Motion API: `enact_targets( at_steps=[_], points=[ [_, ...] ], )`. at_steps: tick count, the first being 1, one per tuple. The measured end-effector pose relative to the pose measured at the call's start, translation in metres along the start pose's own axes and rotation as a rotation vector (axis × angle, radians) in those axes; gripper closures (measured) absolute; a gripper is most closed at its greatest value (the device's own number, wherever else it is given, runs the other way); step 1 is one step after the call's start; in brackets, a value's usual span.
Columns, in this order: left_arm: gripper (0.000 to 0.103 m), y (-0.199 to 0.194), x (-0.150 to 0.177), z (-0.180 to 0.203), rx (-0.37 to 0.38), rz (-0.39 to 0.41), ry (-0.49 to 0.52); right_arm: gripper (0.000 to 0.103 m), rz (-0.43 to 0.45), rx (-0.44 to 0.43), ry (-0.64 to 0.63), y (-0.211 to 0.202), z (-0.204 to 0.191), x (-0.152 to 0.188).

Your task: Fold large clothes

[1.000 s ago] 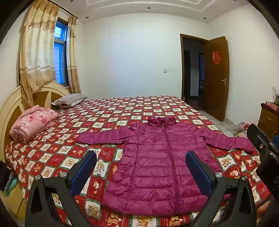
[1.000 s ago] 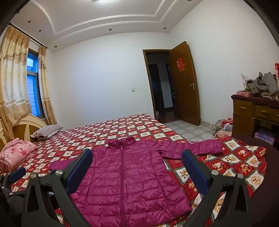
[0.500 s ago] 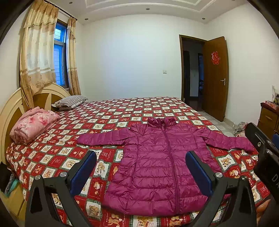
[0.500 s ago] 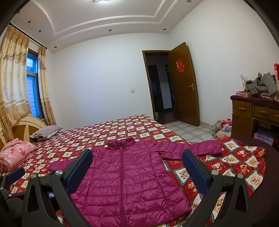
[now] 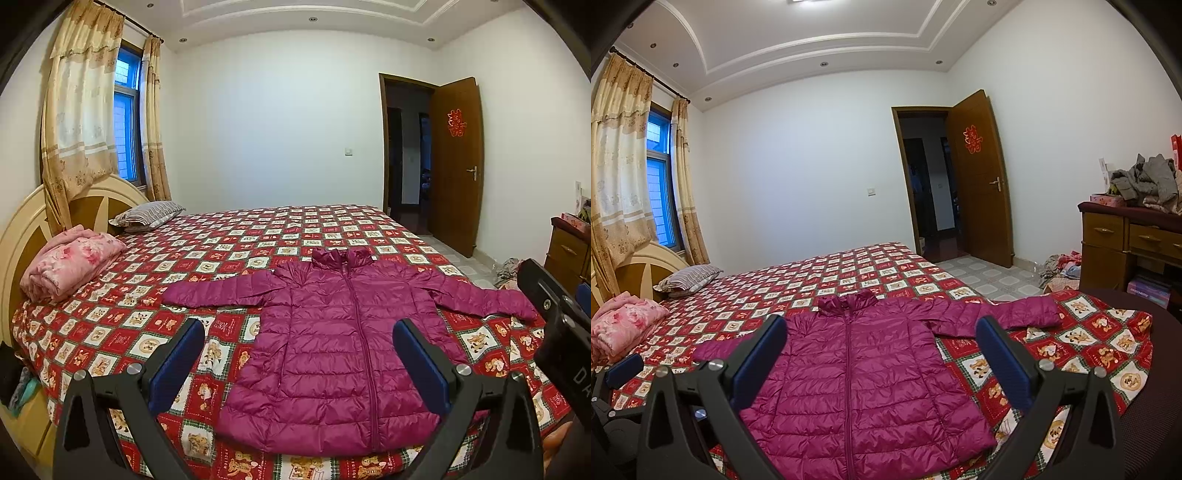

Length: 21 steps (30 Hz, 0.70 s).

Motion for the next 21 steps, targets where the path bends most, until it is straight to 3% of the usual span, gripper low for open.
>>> enact_targets(
  at_steps=[21],
  points=[
    [0.001, -0.0017, 0.0020, 0.0007, 0.007, 0.003, 0.002, 0.000, 0.003, 0.002, 0.000, -0.0021, 0.0002, -0.0012]
  ],
)
Point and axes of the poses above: each gripper's, at about its wrist camera, not at the fingertips, and y roughly the way its jaws point, z to its right, x to its underside, the point moved 7 cm from there along y, roughly the way its jaws point, and after that the axes turned 11 degrees about -x, right-handed, at the moved point
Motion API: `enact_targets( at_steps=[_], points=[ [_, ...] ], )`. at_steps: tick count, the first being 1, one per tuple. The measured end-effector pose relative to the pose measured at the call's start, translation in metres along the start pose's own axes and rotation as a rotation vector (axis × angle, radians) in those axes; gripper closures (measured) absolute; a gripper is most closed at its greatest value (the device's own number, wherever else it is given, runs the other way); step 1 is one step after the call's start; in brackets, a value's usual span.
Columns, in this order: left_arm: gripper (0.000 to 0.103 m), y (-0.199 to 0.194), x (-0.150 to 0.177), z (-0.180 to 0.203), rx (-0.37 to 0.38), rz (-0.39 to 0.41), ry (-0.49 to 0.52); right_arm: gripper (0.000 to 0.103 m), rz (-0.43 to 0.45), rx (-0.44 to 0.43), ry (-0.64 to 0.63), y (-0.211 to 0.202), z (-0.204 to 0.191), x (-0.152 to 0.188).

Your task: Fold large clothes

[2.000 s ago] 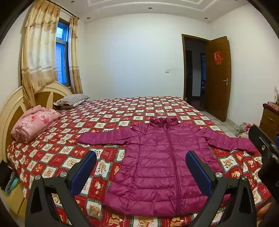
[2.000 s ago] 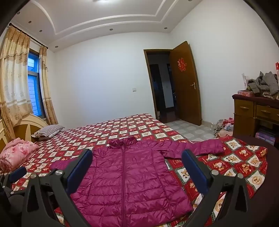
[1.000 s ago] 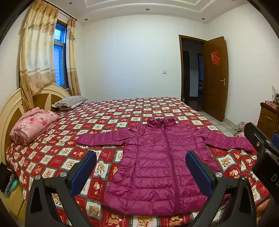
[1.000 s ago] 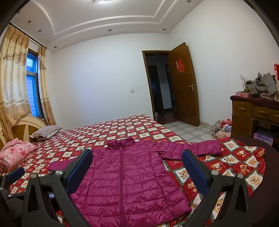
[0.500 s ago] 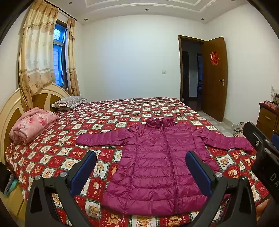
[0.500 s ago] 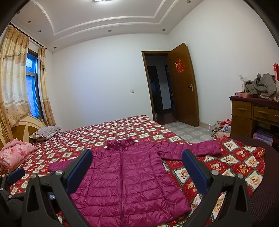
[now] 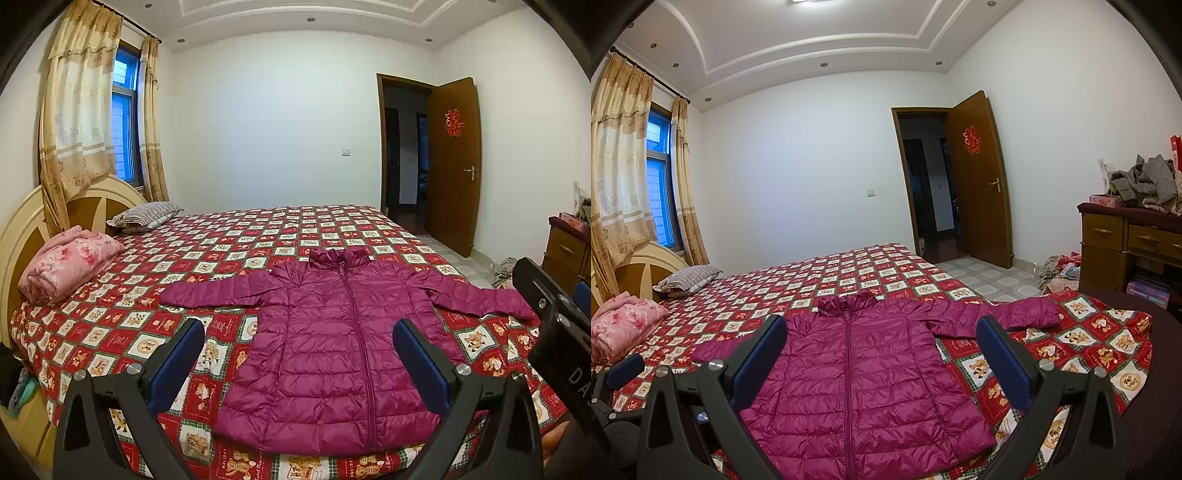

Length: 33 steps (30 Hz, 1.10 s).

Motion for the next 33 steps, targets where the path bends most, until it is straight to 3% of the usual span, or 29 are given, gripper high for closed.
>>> enact_targets(
  at_steps=[33],
  points=[
    [0.001, 0.0038, 0.0009, 0.0052, 0.012, -0.015, 0.004, 0.000, -0.005, 0.006, -0.003, 0.0009, -0.0001, 0.0015]
  ],
)
Point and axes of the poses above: each gripper's, at about its wrist camera, not at the fingertips, and y roughly the way its jaws point, z to its right, x to its underside, the point moved 7 cm from there along y, roughly the way its jaws point, and after that the axes turned 11 degrees about -x, right-handed, at the moved point
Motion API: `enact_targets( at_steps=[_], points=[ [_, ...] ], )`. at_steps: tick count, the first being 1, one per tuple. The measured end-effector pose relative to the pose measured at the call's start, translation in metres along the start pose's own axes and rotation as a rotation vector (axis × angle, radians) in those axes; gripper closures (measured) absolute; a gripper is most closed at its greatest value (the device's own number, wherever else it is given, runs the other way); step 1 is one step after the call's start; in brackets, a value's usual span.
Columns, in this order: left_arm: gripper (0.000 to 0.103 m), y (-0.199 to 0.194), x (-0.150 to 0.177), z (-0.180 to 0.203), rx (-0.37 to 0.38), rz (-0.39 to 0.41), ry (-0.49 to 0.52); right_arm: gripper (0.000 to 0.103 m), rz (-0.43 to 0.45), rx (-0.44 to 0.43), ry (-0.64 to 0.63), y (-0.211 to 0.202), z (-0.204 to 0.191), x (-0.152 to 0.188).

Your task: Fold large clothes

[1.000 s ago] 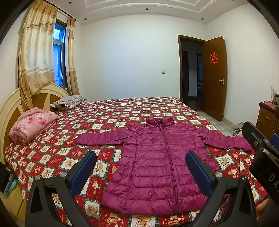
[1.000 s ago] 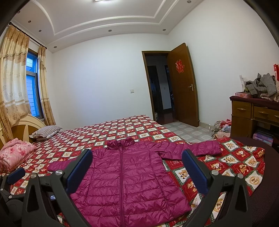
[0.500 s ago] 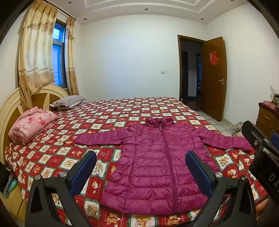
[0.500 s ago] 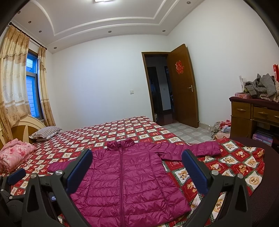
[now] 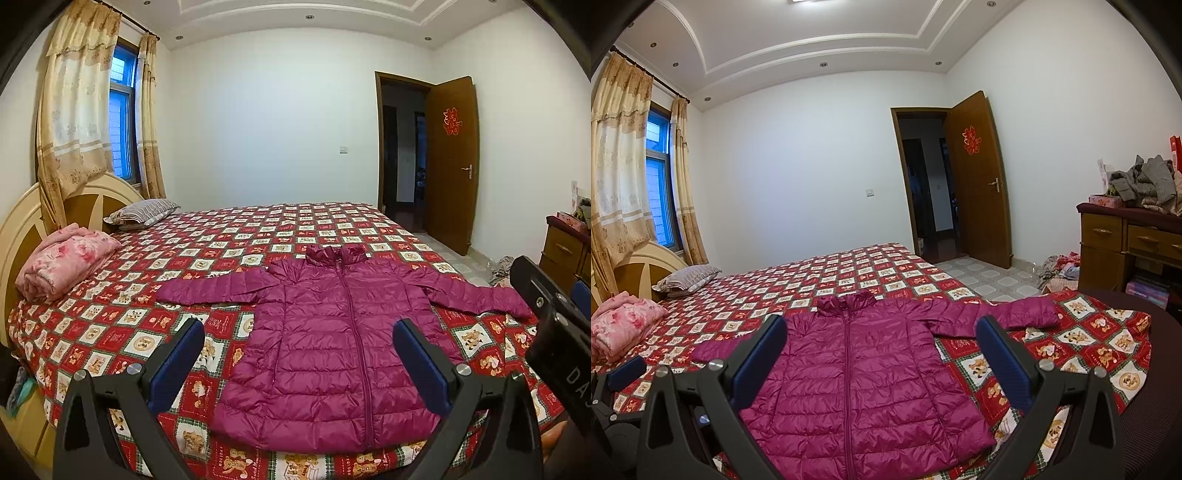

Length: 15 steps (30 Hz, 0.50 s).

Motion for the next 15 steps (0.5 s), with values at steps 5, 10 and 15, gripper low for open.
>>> enact_targets(
  at_steps=[5, 10, 15],
  points=[
    [0.001, 0.004, 0.003, 0.002, 0.004, -0.011, 0.004, 0.000, -0.008, 0.004, 0.004, 0.003, 0.002, 0.002],
    [0.001, 0.006, 0.005, 0.004, 0.010, -0.020, 0.010, 0.000, -0.013, 0.006, 0.005, 0.005, 0.002, 0.003],
    [0.001, 0.012, 0.007, 0.007, 0.014, -0.027, 0.020, 0.000, -0.022, 0.012, 0.007, 0.009, 0.005, 0.006]
  ],
)
Point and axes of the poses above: each gripper's, at about its wrist camera, not at the fingertips, and y roughly the way its jaws point, z to its right, x to its underside, the point moved 7 cm from there along y, roughly the way its jaws point, and after that the axes turned 11 degrees about -x, right-handed, at the moved point
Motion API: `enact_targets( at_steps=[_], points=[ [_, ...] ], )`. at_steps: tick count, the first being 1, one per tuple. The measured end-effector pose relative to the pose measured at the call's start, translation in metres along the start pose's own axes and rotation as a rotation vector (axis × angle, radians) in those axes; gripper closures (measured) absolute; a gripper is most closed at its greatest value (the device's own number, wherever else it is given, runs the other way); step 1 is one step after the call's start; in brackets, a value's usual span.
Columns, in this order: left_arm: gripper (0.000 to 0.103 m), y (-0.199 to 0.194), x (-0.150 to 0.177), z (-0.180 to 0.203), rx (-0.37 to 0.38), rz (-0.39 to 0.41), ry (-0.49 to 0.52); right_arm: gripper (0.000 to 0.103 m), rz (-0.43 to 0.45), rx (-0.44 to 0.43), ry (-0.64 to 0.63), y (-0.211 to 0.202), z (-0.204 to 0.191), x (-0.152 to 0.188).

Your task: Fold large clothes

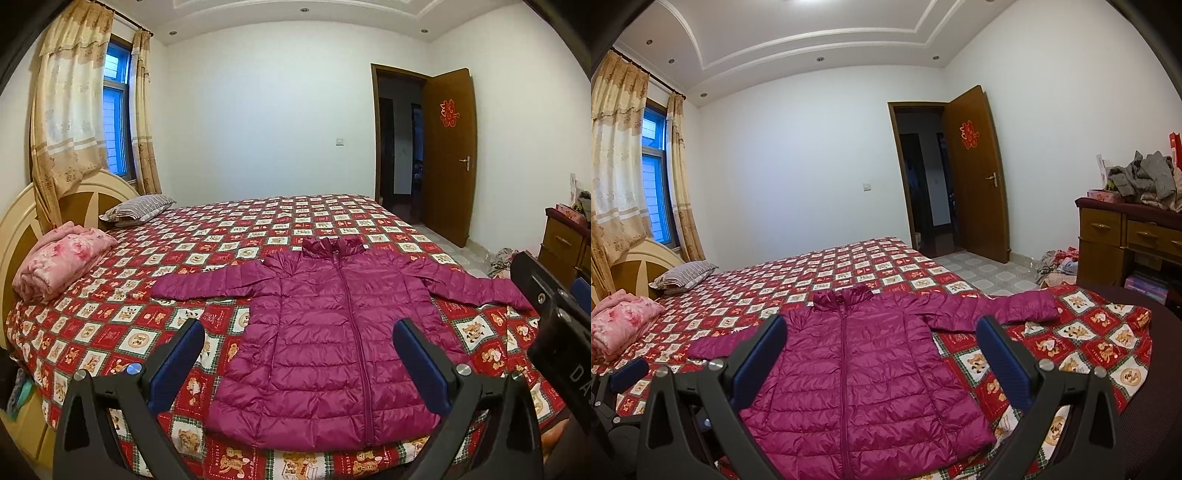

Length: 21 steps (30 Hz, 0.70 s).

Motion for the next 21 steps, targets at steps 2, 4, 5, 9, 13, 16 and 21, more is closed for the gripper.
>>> enact_targets(
  at_steps=[2, 4, 5, 9, 13, 16, 21],
  points=[
    [0.001, 0.006, 0.002, 0.002, 0.003, -0.010, 0.004, 0.000, -0.008, 0.009, 0.005, 0.005, 0.004, 0.003],
    [0.001, 0.015, 0.004, 0.006, 0.009, -0.024, 0.010, 0.000, -0.011, 0.016, 0.012, 0.008, 0.008, 0.006],
    [0.001, 0.019, 0.005, 0.007, 0.011, -0.031, 0.012, 0.000, -0.014, 0.020, 0.017, 0.009, 0.010, 0.007],
    [0.001, 0.040, 0.009, 0.012, 0.015, -0.064, 0.019, 0.000, -0.025, 0.040, 0.052, 0.021, 0.024, 0.014],
    [0.001, 0.063, 0.013, 0.018, 0.019, -0.100, 0.029, 0.000, -0.028, 0.074, 0.069, 0.030, 0.037, 0.019],
    [0.001, 0.084, 0.014, 0.023, 0.042, -0.133, 0.034, 0.000, -0.042, 0.099, 0.088, 0.039, 0.049, 0.023],
    [0.001, 0.119, 0.017, 0.028, 0.102, -0.154, 0.043, 0.000, -0.134, 0.145, 0.130, 0.068, 0.085, 0.034]
  ],
)
Point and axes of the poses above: each gripper's, at about its wrist camera, not at the fingertips, and y roughly the way its jaws point, z to its right, x to its underside, the point moved 7 cm from there along y, roughly the way its jaws point, and after that the axes turned 11 degrees about -x, right-handed, at the moved point
